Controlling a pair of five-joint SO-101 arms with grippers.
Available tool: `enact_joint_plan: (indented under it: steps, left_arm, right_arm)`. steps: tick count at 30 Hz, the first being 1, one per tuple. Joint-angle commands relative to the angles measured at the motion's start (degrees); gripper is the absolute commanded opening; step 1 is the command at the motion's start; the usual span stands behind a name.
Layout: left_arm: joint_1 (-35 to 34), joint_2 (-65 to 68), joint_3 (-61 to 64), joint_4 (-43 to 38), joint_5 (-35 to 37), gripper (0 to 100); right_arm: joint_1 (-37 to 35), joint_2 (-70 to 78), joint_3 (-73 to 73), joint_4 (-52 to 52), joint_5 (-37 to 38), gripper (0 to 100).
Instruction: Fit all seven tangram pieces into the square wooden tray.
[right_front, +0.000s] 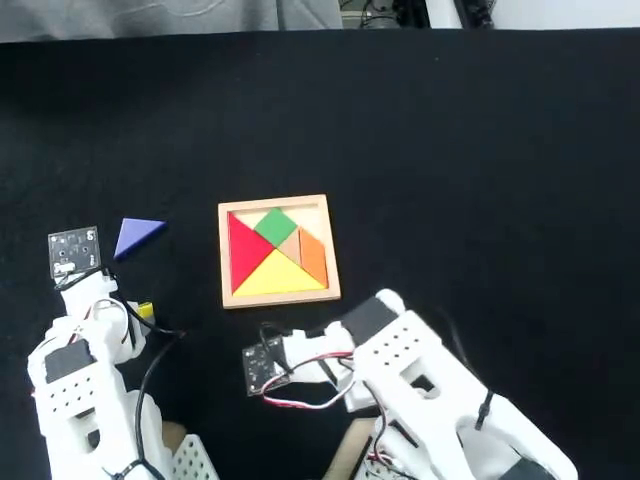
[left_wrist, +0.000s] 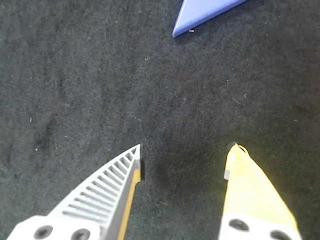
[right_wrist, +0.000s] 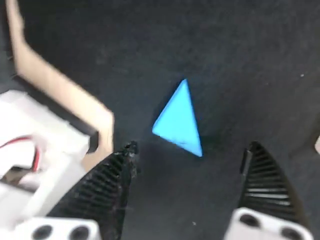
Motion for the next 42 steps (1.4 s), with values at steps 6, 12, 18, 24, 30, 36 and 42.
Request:
enact_joint_plan:
  steps: [6,12,18,24,30,36,42]
  left_arm:
    - [0.2,-0.6,-0.5,-0.7,-0.3,27]
    - [0.2,-0.6,-0.5,-0.7,-0.4,27]
    - [0.2,-0.6,-0.5,-0.7,-0.4,27]
    - [0.2,-0.6,-0.5,-0.7,-0.4,27]
    - [0.2,-0.6,-0.5,-0.7,-0.4,27]
    - [0.2,-0.6,-0.5,-0.7,-0.3,27]
    - [0.2,-0.6,-0.5,-0.7,-0.3,27]
  right_arm:
    - [-1.8,-0.7,4.7,-6.9,-4.0,32.5]
    - [-1.5,-0.7,5.4,-8.3,-3.8,32.5]
    - [-1.4,-0.7,9.3,-12.3,-3.8,32.5]
    - [-1.4,-0.7,9.4,-12.6,-3.9,32.5]
    - [-1.4,-0.7,9.4,-12.6,-4.0,32.5]
    - [-1.4,-0.6,9.3,-12.6,-4.0,32.5]
    - [1.2,-0.6,9.3,-12.6,-3.8,32.5]
